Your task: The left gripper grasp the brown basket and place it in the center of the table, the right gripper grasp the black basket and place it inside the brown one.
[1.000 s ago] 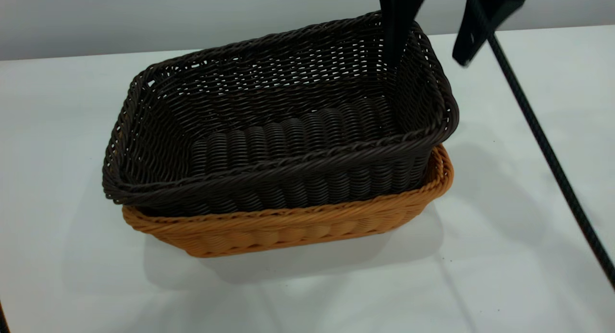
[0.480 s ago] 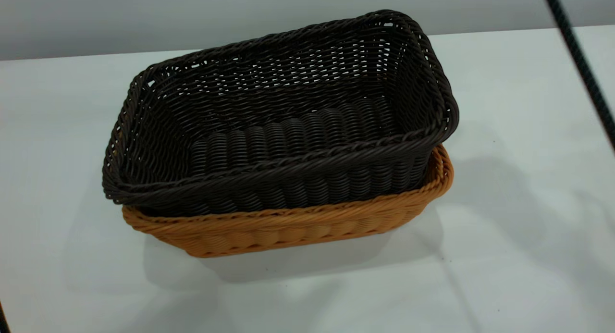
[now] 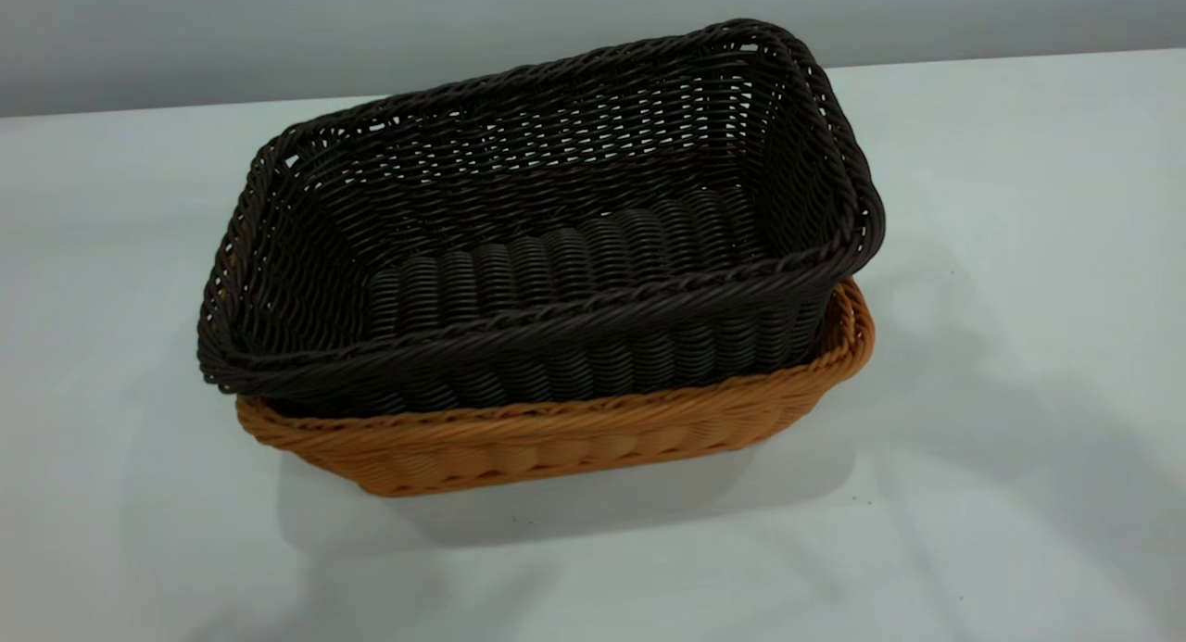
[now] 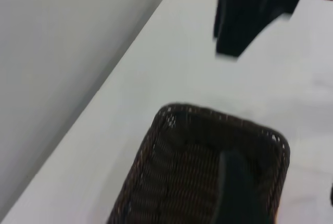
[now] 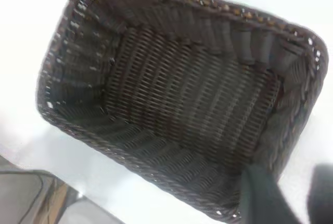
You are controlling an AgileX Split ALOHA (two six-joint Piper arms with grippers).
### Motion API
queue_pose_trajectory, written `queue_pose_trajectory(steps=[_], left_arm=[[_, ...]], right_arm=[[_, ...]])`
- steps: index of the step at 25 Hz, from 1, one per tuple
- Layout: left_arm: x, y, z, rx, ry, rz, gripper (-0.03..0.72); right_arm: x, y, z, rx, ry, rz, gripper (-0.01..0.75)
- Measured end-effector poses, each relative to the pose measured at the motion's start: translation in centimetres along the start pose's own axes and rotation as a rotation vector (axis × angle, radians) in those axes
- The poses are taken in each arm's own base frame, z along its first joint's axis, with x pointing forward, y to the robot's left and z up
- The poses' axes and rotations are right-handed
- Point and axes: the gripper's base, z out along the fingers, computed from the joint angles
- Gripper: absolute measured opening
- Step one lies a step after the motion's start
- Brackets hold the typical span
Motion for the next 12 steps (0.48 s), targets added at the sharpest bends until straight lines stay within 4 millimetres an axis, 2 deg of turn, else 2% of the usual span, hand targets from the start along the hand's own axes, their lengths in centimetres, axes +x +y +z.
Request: queue_pose_trajectory(steps=[5, 12], left_arm=[[0.9, -0.1, -2.2, -0.032, 0.068, -0.062, 0.238], [1.4, -0.6, -5.0, -0.049, 0.061, -0.098, 0.1]], right_arm=[[1.1, 0.9, -4.5, 0.028, -0.107, -0.062, 0.034], [4.0, 2.6, -11.6, 0.047, -0.285, -0.161, 0.001]])
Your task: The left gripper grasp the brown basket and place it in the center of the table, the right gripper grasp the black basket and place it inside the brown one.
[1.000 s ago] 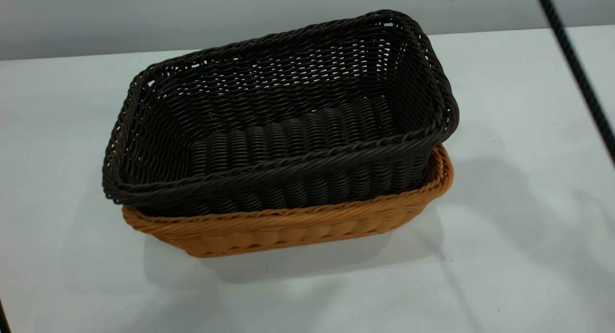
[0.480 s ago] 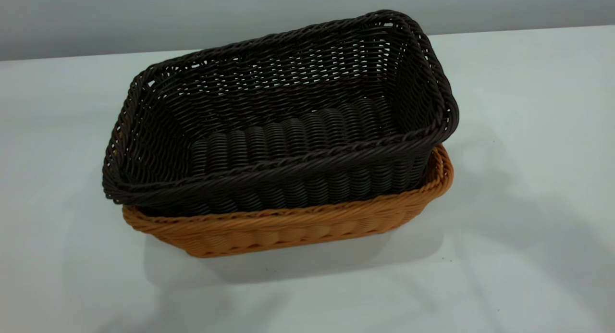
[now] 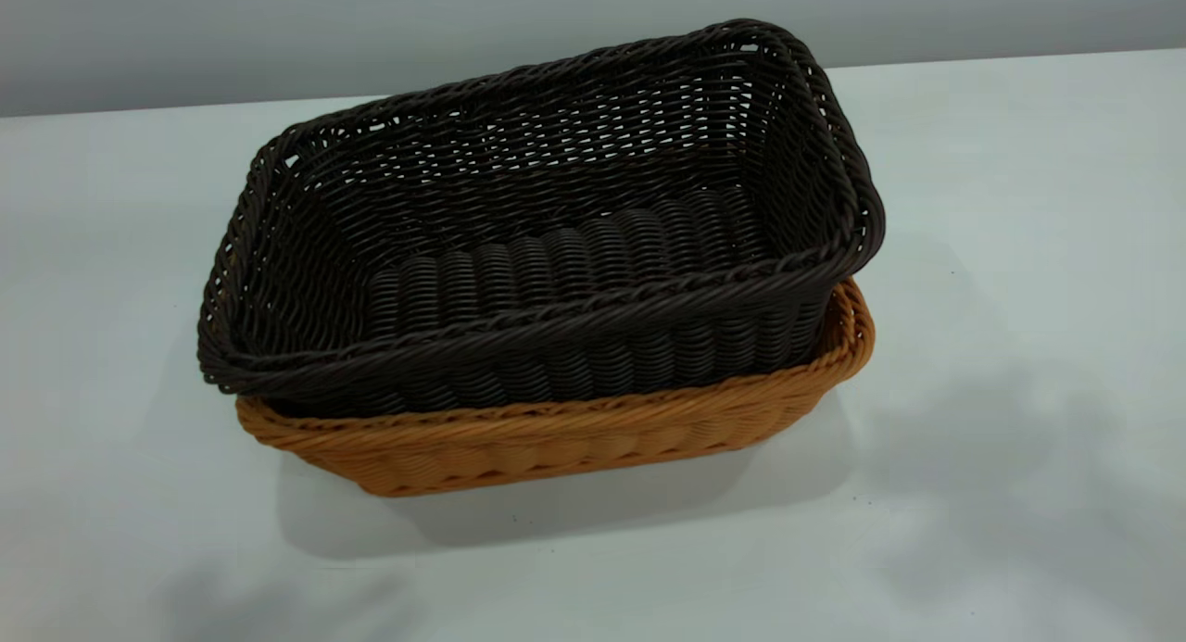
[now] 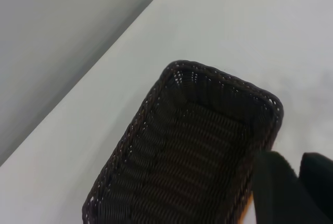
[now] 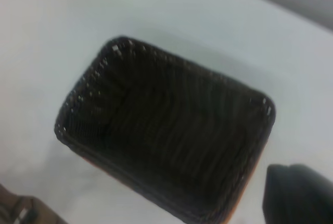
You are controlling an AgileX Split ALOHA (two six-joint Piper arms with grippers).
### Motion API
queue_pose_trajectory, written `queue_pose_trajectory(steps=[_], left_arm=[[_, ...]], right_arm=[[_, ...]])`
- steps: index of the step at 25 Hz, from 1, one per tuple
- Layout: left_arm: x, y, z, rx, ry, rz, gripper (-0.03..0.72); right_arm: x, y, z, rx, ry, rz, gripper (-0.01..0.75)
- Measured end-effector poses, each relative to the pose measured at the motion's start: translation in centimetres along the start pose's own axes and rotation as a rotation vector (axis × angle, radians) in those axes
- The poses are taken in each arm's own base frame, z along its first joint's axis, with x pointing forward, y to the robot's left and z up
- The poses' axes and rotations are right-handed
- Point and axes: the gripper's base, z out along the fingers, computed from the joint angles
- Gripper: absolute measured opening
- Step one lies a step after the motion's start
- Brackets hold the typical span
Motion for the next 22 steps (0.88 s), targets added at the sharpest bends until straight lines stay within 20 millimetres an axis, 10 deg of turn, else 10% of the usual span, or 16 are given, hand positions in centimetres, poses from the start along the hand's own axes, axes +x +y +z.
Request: queue_pose_trajectory(steps=[12, 22], left_arm=[[6.9, -2.3, -0.6, 0.0, 0.02, -0.1, 0.059], [14.6, -4.9, -0.7, 0.009, 0.048, -0.212, 0.059]], right_arm=[[8.5, 2.6, -10.8, 0.066, -0.221, -0.08, 0.001], [21.7, 2.8, -8.1, 0.103, -0.375, -0.069, 0.0]])
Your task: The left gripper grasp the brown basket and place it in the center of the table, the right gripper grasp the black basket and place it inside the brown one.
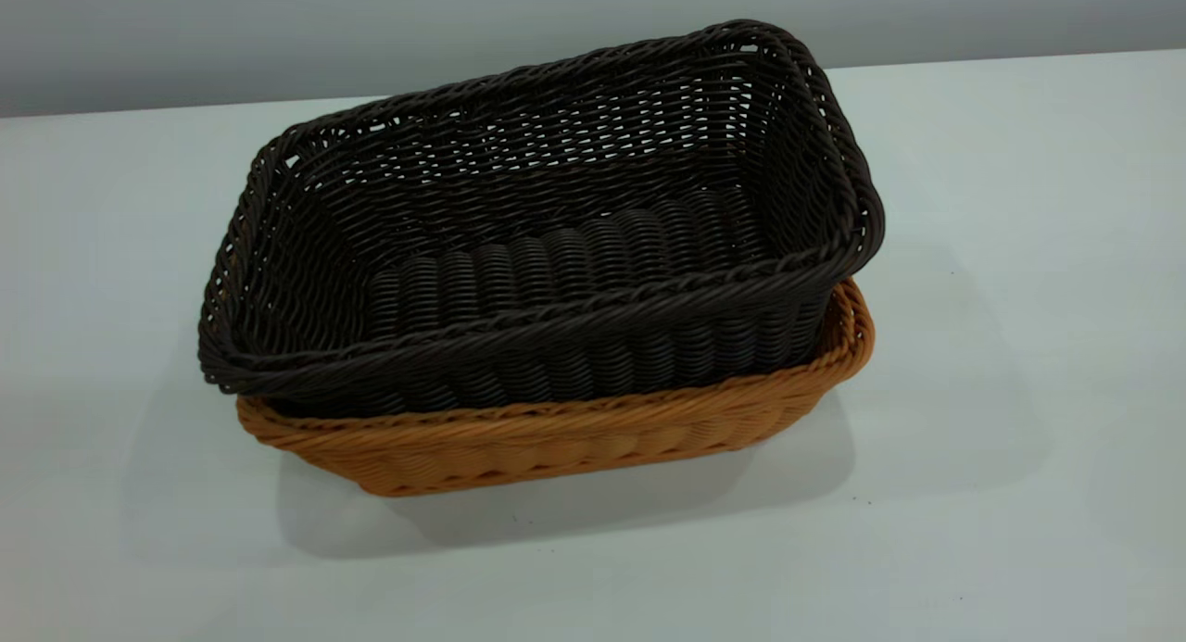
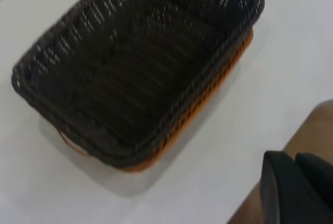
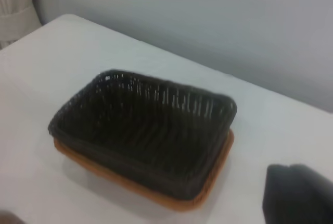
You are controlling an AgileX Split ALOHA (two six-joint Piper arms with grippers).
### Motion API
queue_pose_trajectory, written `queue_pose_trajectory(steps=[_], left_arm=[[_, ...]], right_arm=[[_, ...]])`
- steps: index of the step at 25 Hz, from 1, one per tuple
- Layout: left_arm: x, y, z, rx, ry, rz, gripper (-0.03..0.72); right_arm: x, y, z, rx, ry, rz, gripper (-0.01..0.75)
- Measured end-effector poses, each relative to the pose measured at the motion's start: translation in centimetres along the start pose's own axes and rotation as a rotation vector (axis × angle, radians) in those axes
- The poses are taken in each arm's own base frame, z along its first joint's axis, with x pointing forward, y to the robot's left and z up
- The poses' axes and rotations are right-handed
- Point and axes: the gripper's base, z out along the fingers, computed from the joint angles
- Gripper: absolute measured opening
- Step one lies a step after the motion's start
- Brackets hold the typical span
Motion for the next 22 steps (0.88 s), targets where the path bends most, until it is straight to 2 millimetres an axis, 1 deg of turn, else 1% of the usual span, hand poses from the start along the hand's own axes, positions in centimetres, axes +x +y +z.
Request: queue_pose_trajectory(steps=[1, 3, 5, 7, 10, 11, 14, 19, 22], left_arm=[[0.5, -0.1, -0.1, 0.0, -0.001, -0.001, 0.059], [1.4, -0.2, 0.0, 0.001, 0.005, -0.001, 0.059], [2.0, -0.3, -0.2, 0.004, 0.022, 0.0, 0.059], [2.3, -0.3, -0.2, 0.009, 0.05, 0.0, 0.059], [2.6, -0.3, -0.2, 0.014, 0.09, 0.001, 0.059], [2.7, -0.4, -0.2, 0.015, 0.094, 0.0, 0.059], [3.0, -0.4, 0.0, 0.017, 0.112, -0.002, 0.059], [4.9, -0.6, 1.3, 0.03, 0.187, -0.017, 0.059], [5.8, -1.0, 1.4, 0.065, 0.195, -0.059, 0.059]], right_arm=[[1.4, 0.1, -0.1, 0.001, -0.005, 0.002, 0.0], [4.4, 0.3, 0.4, -0.005, 0.026, 0.032, 0.0], [6.8, 0.5, 0.6, -0.007, 0.052, 0.071, 0.0], [8.4, 0.5, 0.7, 0.001, 0.044, 0.086, 0.0], [10.0, 0.7, 0.4, -0.004, 0.083, 0.081, 0.0], [10.3, 0.8, 0.3, -0.005, 0.106, 0.079, 0.0], [10.5, 0.6, 0.4, 0.014, 0.107, 0.067, 0.0], [10.3, 0.5, 0.4, 0.022, 0.087, 0.063, 0.0], [10.3, 0.5, 0.4, 0.022, 0.087, 0.063, 0.0]])
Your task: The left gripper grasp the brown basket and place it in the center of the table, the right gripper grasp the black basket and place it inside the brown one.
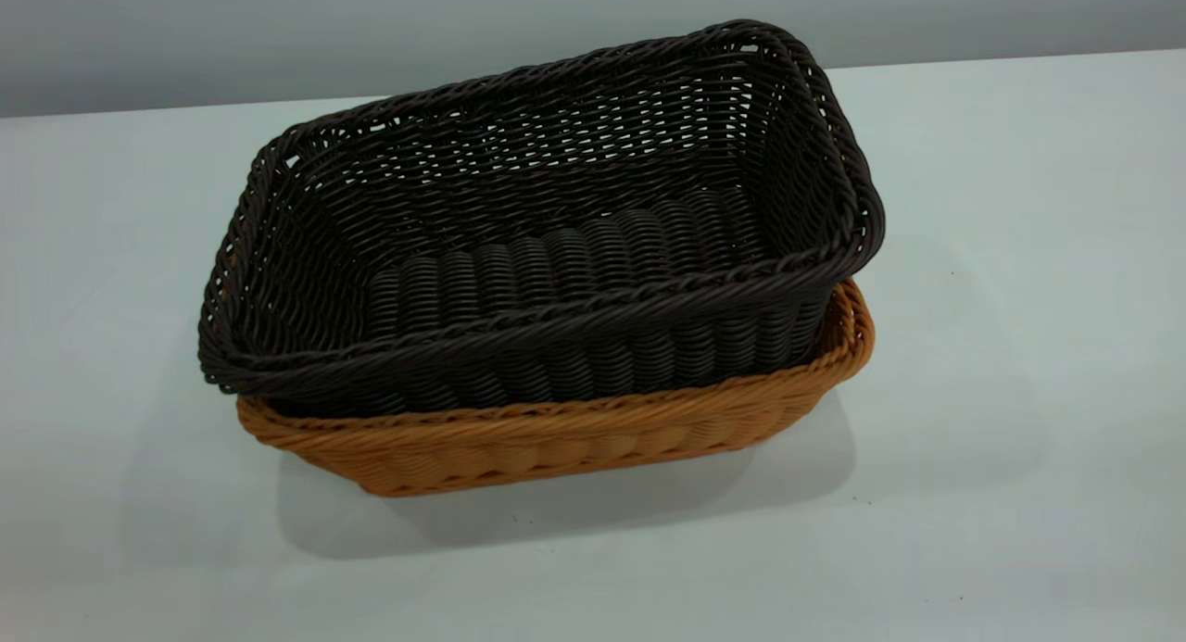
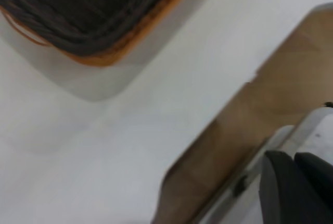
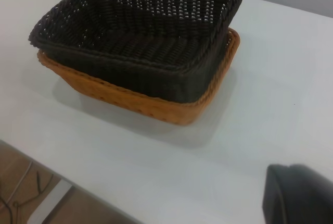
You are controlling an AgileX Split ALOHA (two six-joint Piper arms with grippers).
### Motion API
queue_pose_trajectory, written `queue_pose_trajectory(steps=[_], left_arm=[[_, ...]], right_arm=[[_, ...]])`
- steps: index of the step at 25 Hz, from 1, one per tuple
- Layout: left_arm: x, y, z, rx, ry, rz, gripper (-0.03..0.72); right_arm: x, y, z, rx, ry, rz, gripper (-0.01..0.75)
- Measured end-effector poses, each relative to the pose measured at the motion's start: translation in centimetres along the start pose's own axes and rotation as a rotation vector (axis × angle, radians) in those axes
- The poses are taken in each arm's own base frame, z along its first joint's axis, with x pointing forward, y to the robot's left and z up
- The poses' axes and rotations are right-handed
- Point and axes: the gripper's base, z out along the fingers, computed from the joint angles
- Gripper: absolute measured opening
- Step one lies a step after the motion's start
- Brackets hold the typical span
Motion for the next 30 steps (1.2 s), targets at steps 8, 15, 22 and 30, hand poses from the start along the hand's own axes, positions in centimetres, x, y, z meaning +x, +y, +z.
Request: queue_pose_trajectory(steps=[8, 15, 22, 30], left_arm=[[2.2, -0.3, -1.3, -0.002, -0.038, -0.004, 0.059], [3.4, 0.1, -2.7, -0.069, -0.169, -0.056, 0.059], [4.3, -0.1, -3.7, -0.072, -0.267, -0.05, 0.059], [4.3, -0.1, -3.7, -0.073, -0.272, -0.048, 0.059]], right_arm=[[0.0, 0.0, 0.0, 0.001, 0.001, -0.001, 0.0], [0.0, 0.0, 0.0, 0.001, 0.002, -0.002, 0.0], [0.0, 0.0, 0.0, 0.001, 0.002, -0.001, 0.0], [0.0, 0.0, 0.1, 0.062, 0.0, 0.031, 0.0]])
